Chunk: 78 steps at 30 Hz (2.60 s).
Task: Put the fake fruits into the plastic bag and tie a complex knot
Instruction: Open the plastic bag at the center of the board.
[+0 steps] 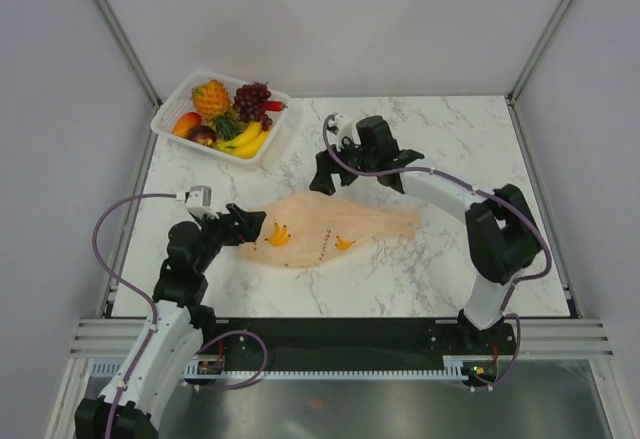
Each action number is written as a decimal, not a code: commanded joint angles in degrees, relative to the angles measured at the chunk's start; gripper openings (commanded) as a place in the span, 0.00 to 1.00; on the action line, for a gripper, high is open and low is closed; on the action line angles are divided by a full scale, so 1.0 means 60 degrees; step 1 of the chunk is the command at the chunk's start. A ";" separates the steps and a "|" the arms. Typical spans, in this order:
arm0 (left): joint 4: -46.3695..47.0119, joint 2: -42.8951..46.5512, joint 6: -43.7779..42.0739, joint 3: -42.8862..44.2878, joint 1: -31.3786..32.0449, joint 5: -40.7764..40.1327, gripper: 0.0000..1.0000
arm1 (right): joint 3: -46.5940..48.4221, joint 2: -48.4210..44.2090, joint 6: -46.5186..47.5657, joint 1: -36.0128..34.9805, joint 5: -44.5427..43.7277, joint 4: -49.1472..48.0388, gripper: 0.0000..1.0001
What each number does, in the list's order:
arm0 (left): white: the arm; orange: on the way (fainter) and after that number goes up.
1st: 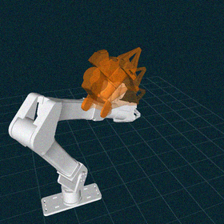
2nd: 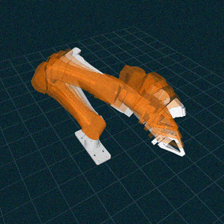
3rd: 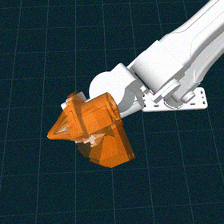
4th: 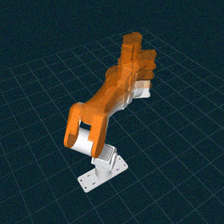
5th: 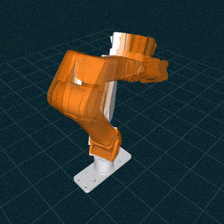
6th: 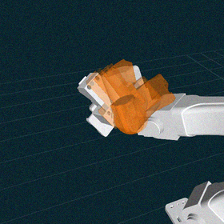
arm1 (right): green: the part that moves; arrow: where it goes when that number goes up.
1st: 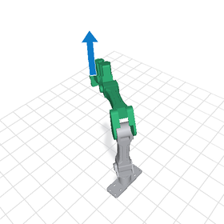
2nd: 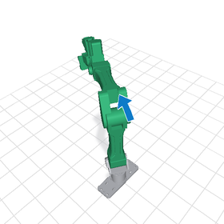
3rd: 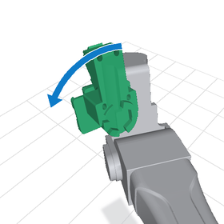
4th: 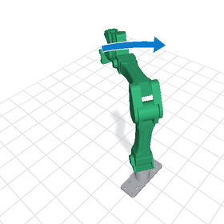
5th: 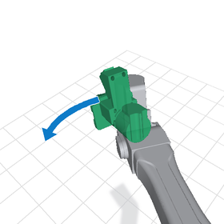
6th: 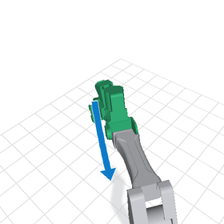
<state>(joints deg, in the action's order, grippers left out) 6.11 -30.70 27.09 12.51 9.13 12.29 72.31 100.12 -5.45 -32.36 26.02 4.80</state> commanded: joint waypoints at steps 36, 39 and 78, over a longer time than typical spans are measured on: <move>0.0066 -0.0171 -0.0150 0.0419 0.0003 -0.0276 1.00 | -0.1783 -0.2490 0.0573 -0.6223 -0.8781 -0.0932 0.71; 0.0007 -0.0274 -0.0121 0.0507 0.0003 -0.0350 1.00 | -0.1915 -0.3045 0.0382 -0.6194 -0.8497 -0.0961 0.71; -0.0154 -0.0493 0.0011 0.0580 0.0003 -0.0438 1.00 | -0.1330 -0.2389 -0.0761 -0.3998 -0.2519 -0.0317 0.41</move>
<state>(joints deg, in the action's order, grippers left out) 5.54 -32.23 27.14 13.41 9.13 10.52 61.98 88.25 -10.57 -58.76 13.39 3.84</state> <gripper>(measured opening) 0.995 0.375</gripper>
